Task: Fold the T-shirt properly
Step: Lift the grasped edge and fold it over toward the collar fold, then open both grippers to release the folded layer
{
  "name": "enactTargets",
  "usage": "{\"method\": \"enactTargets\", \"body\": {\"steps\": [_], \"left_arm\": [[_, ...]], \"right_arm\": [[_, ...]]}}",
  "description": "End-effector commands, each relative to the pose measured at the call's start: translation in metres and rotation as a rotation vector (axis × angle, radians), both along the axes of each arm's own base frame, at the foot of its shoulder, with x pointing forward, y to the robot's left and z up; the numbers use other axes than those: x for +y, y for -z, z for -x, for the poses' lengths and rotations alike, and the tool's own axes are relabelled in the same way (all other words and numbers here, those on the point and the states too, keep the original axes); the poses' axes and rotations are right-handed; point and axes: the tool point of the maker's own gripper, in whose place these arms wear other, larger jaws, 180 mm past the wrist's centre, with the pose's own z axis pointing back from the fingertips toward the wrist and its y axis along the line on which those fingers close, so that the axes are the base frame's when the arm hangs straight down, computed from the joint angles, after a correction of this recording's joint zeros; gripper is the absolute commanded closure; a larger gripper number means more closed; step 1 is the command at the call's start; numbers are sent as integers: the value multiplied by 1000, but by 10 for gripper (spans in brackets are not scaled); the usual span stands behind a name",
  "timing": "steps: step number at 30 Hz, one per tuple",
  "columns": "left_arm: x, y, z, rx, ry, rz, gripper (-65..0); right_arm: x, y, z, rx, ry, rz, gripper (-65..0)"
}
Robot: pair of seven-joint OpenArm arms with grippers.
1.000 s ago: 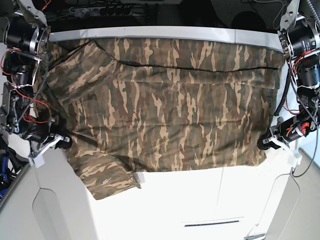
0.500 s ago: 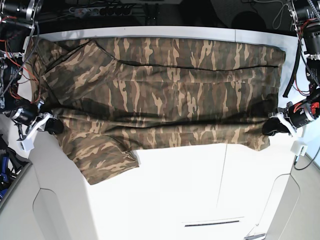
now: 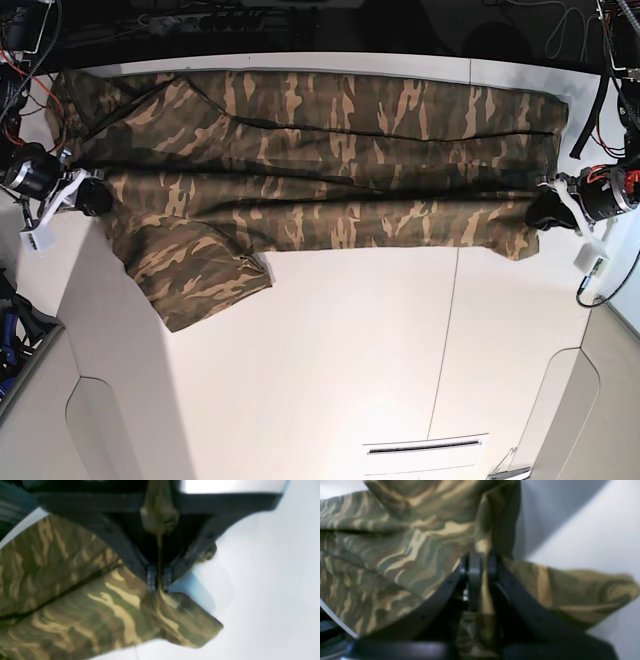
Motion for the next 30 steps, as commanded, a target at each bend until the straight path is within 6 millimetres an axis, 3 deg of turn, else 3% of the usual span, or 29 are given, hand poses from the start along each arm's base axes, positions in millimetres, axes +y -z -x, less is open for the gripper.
{"method": "enactTargets", "body": {"steps": [1,2,5,8,11,17,25,30], "left_arm": [[5,-11,-5,-31,10,-14,0],[5,-9,-2,-23,10,-15,-8],[2,-5,0,-16,8,-6,-174],[-1,-4,0,-21,6,2,-319],[0,-5,-2,-29,5,3,-329],[2,-19,-17,-91,-13,12,-329],[24,-27,-30,-121,-86,-71,-329],[30,-36,-42,-201,-127,-78,-382]], "right_arm": [[-8,-10,-6,-36,4,15,0],[-10,-6,-3,-23,5,29,0],[-17,3,2,8,9,72,0],[-19,5,2,15,22,71,-228],[-19,4,1,9,23,70,-390],[-22,-7,-12,-61,52,60,-401],[-33,-36,-41,-153,88,60,-401],[-37,-57,-65,-269,123,58,-401]]}}
